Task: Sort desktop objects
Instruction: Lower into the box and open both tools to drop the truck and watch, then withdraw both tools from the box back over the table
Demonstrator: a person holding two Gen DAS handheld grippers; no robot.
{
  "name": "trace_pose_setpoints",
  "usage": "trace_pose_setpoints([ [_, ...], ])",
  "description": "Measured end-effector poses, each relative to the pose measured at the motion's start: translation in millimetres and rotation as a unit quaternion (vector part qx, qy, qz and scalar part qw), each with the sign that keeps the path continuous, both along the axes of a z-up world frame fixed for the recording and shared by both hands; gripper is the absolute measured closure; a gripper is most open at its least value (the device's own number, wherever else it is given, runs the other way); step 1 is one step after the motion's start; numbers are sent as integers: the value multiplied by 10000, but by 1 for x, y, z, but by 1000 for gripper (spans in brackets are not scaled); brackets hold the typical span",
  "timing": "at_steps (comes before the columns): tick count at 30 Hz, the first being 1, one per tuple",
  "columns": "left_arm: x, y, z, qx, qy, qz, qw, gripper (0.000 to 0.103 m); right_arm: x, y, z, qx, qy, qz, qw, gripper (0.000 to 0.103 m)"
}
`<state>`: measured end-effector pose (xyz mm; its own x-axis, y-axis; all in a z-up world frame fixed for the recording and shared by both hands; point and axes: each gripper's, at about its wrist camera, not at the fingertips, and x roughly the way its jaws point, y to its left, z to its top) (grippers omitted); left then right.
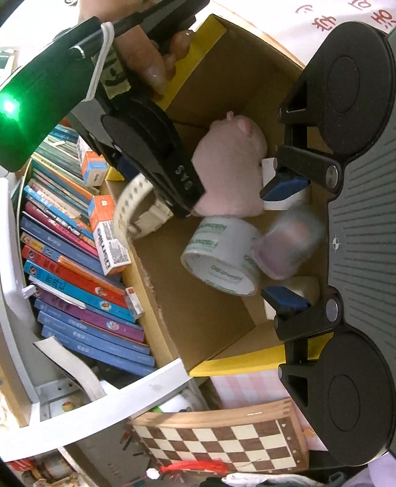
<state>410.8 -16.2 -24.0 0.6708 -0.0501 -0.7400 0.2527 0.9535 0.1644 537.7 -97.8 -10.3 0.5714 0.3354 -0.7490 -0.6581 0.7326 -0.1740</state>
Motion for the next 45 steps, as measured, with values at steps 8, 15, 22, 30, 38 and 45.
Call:
trace_pose_setpoints([
  [8,-18,-4,24,-65,-526,93,9986,25,-21,-18,27,554,-223,-52,9982,23],
  [15,-39,-7,44,-149,-925,326,9951,24,-49,-34,46,874,-512,-37,9949,18],
  [22,-68,-6,58,-133,-1229,643,9902,17,-77,-52,59,1251,-735,-217,9892,14],
  [30,-104,4,65,-235,-1434,1006,9843,15,-118,-75,65,1553,-933,-563,9818,10],
  [38,-148,5,62,-298,-1551,1166,9805,8,-178,-87,60,1576,-1200,-898,9761,7],
  [45,-195,2,58,-445,-1669,1155,9782,4,-245,-94,53,1557,-1355,-1124,9720,4],
])
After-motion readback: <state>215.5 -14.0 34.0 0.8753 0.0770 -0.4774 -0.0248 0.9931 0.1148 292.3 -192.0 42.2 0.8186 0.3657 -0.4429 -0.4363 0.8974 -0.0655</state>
